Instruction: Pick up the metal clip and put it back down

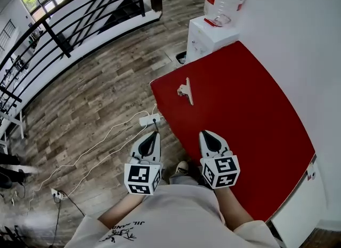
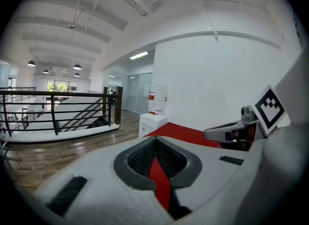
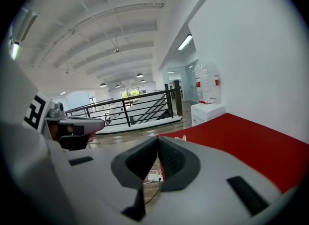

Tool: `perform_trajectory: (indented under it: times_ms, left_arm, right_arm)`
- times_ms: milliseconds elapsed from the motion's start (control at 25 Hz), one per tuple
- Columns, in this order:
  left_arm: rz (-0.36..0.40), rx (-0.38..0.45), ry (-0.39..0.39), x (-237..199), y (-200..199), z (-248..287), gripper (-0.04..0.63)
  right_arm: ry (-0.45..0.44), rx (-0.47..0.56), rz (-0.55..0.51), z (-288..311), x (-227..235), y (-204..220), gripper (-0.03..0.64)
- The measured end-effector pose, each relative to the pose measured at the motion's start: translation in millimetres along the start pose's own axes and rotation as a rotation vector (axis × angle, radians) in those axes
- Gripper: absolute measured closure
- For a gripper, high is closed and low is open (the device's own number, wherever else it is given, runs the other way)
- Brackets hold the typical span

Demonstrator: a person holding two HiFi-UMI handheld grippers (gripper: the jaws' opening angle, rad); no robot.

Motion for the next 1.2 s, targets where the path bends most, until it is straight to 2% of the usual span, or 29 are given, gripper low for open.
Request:
perform_trajectory:
  times_ms: [240,560,960,1200]
  left_arm:
    - [-0.023,-0.016,0.005,-13,2,52,0.589]
    - [0.009,-0.025,0.090,-46,-12,115,0.589]
    - [0.006,-0.048,0.141,-57,-6,155,0.589]
    - [-0.009,-0.088,0.144,-60,10,173,0.589]
  right_arm:
    - [0.025,-0.016,0.007,39,28,-6,0.611]
    - [0.114,0.008,0.037,83,42,-24,0.611]
    - [0.183,-0.005,0.050,104,60,-21,0.611]
    - [0.198,-0.018,0.052,115,73,-15,0.611]
Point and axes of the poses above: the fingertips, and each gripper's own axes: z forward along the fingers, x to its right, y out of its underside, the point moved 3 cm from there along -z, backward along the fingers, and after that the axes turned 15 degrees about x, right-handed, at the moved point
